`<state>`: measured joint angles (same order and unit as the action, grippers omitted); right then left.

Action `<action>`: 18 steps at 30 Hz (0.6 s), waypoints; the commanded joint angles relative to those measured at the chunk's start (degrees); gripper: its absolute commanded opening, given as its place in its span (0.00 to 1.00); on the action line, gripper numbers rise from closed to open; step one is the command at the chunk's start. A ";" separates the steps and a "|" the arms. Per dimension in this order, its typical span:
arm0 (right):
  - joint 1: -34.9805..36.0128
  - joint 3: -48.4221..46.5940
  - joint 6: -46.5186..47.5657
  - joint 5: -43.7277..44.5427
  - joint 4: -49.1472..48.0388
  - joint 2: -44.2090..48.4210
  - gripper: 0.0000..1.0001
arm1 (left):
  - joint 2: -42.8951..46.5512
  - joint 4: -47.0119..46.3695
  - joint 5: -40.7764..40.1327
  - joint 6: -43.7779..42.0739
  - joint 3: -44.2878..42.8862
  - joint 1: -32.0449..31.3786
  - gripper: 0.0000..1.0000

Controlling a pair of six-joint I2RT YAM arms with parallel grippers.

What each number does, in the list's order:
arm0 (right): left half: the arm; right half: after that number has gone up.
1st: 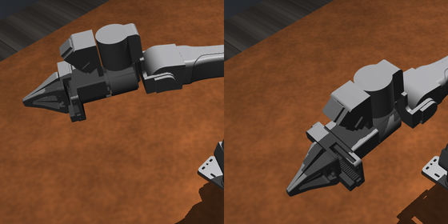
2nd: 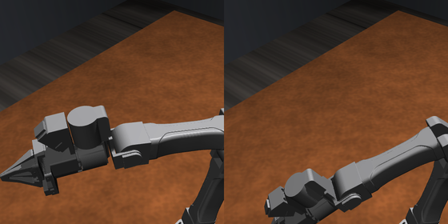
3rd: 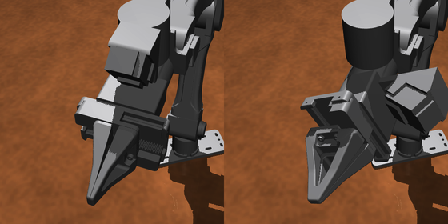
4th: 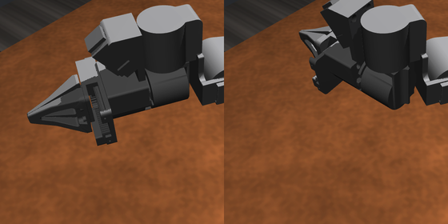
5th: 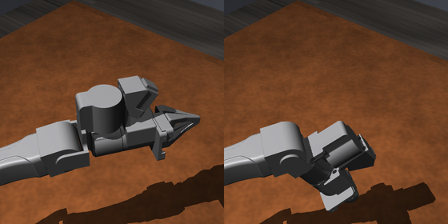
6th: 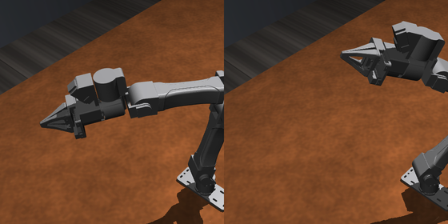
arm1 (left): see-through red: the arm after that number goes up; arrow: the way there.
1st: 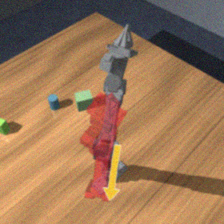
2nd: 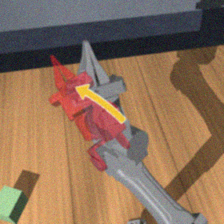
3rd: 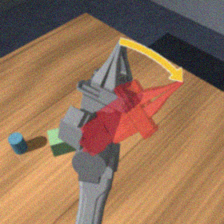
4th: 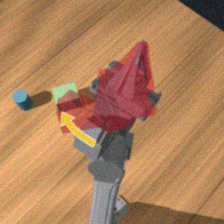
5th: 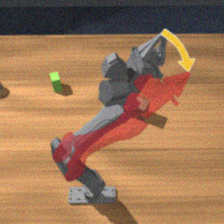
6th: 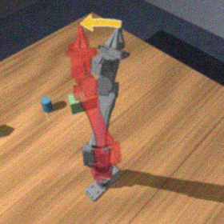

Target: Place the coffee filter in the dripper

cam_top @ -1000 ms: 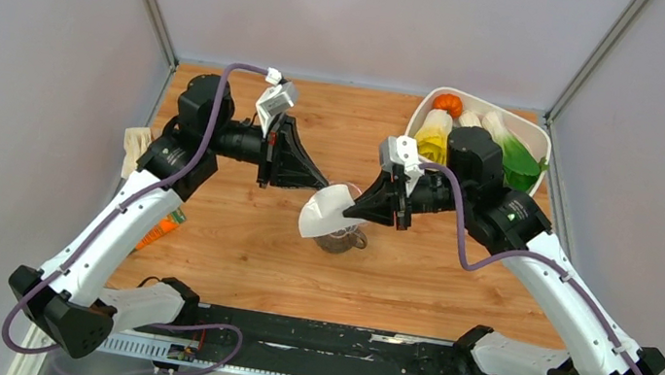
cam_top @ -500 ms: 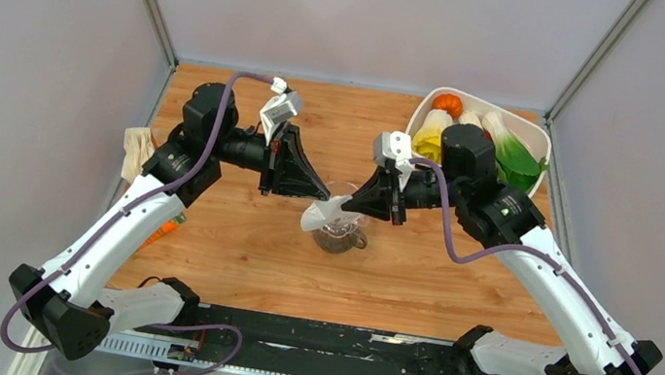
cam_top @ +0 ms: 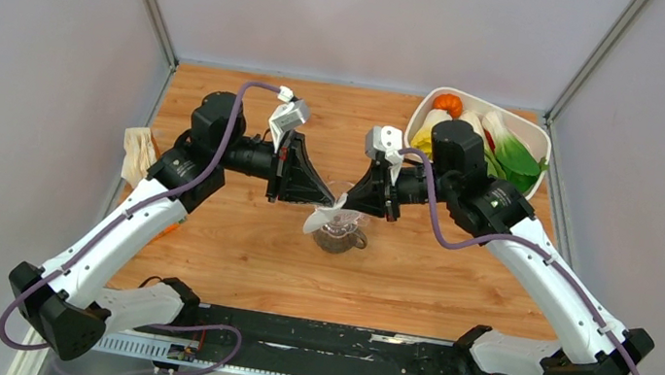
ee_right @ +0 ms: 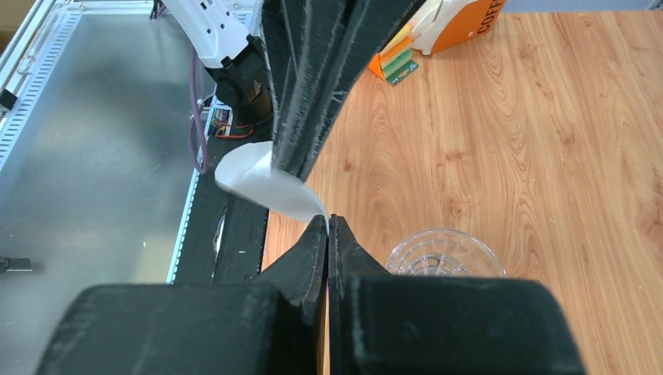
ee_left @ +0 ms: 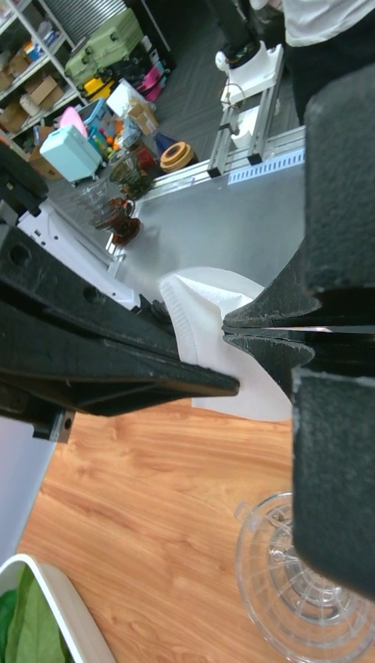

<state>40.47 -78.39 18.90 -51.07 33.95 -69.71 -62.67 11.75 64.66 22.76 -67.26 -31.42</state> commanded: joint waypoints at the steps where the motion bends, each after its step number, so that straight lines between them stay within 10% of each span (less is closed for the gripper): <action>1: 0.23 -1.51 -0.90 -1.33 -1.81 1.32 0.00 | 0.68 -0.26 -3.42 -1.51 0.48 -0.18 0.00; 18: -1.53 0.47 -0.42 -1.70 -2.05 3.06 0.00 | 2.27 10.37 -2.32 -10.35 -2.93 0.85 0.08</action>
<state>39.27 -78.30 17.43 -51.05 33.85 -69.58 -62.26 17.65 59.55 17.58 -66.30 -31.42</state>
